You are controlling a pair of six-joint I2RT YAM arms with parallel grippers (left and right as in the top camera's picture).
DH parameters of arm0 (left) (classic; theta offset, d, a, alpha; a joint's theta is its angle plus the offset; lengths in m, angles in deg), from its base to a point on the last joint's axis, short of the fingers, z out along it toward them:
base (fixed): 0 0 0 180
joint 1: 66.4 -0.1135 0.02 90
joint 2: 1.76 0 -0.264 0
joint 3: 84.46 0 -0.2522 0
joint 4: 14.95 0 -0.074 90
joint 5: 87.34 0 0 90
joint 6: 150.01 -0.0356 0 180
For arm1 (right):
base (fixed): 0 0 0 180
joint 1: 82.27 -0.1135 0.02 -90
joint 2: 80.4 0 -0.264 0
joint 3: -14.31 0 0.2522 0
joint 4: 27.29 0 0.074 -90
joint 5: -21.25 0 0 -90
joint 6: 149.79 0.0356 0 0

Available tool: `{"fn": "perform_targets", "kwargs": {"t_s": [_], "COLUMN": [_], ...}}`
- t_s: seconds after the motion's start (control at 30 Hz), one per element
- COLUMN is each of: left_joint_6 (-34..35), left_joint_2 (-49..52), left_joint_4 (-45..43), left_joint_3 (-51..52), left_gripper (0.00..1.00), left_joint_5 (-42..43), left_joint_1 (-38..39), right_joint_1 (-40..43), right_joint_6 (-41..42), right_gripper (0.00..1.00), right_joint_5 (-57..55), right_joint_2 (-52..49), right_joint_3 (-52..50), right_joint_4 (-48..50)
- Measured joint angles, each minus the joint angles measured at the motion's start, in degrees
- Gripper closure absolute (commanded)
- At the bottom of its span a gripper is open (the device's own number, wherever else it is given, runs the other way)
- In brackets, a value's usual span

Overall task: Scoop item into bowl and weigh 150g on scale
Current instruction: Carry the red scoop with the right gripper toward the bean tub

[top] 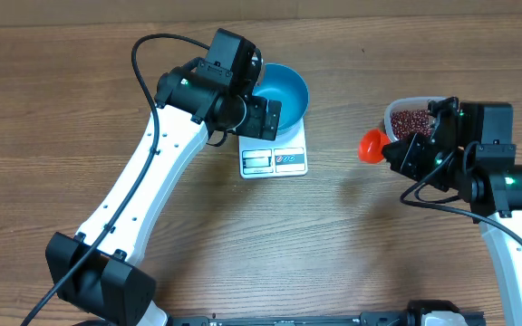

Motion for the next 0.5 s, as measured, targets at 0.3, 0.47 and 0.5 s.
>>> {"fn": "perform_targets", "kwargs": {"t_s": [0.3, 0.47, 0.5], "left_joint_6": [2.6, 4.3, 4.8], "left_joint_2": [0.0, 0.0, 0.0], "left_joint_4": [-0.5, 0.5, 0.5], "left_joint_3": [0.0, 0.0, 0.1], "left_gripper": [0.4, 0.84, 0.91], "left_joint_5": [0.0, 0.2, 0.3], "left_joint_1": [0.0, 0.3, 0.6], "right_joint_1": [0.0, 0.0, 0.0], "right_joint_6": [0.0, 0.0, 0.0], "right_gripper": [0.96, 0.96, 0.96], "right_joint_5": [-0.5, -0.7, -0.7], "right_joint_2": [0.0, 0.0, 0.0], "right_joint_3": [0.0, 0.0, 0.0], "right_joint_4": [1.6, 2.0, 2.1]}}
